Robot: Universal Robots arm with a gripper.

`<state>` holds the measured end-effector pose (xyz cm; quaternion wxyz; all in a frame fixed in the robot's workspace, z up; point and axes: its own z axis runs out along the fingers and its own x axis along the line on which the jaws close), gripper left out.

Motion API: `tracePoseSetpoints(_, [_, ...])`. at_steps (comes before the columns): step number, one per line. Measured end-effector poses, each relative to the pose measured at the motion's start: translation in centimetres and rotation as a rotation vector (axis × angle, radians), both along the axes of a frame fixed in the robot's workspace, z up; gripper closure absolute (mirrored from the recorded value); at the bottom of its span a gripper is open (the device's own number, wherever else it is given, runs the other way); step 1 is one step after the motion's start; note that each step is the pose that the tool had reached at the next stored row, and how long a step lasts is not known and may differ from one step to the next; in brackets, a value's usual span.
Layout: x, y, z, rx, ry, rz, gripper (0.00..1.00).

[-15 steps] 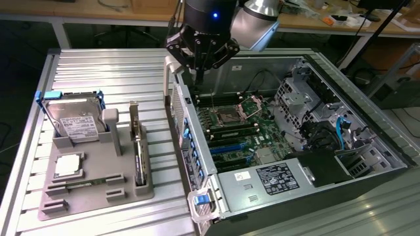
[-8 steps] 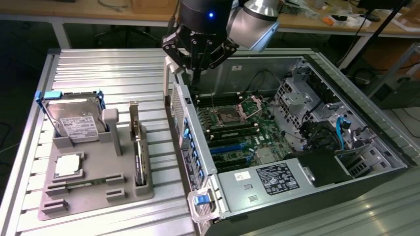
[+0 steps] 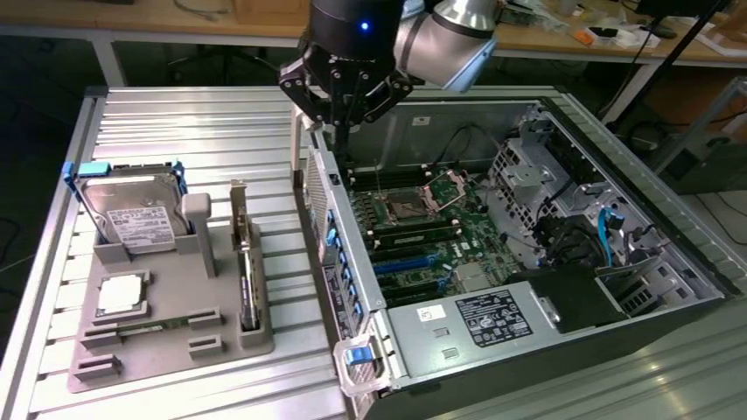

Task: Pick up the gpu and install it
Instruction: 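Reach for the gpu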

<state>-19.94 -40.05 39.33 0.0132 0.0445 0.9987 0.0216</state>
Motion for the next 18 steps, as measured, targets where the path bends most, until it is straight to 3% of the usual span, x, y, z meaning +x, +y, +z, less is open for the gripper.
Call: tracePoseSetpoints(18, [-1.9,0.00,0.00,0.0000,0.0000,0.000,0.89])
